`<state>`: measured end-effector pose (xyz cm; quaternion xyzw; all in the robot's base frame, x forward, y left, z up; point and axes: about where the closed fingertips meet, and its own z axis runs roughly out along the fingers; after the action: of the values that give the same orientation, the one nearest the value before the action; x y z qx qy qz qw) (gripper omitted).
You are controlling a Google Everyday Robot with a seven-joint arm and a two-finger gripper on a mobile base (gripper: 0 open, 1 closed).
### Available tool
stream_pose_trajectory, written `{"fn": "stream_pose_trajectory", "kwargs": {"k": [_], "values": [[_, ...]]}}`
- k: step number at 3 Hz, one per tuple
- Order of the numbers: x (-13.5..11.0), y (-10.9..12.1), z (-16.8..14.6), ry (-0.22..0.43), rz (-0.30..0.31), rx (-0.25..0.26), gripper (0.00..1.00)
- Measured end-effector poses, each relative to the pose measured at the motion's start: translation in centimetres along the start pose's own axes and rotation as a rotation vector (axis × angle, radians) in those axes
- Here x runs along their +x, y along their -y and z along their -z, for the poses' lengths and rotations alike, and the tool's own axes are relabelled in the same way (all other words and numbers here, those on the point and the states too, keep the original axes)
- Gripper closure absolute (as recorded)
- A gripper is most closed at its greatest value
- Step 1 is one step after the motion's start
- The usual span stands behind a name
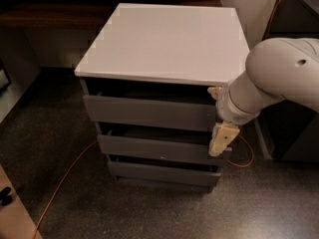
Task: Open top drawer
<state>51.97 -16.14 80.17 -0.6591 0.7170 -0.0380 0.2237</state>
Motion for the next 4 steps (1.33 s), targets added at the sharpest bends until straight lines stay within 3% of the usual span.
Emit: {"fn": "stream_pose_trajectory", "kwargs": {"k": [1, 4], "values": [[0.1, -0.2, -0.4, -0.005, 0.004, -0.003, 0.0], [-0.3, 0.3, -8.1, 0.047, 0.072, 0.022, 0.0]]}}
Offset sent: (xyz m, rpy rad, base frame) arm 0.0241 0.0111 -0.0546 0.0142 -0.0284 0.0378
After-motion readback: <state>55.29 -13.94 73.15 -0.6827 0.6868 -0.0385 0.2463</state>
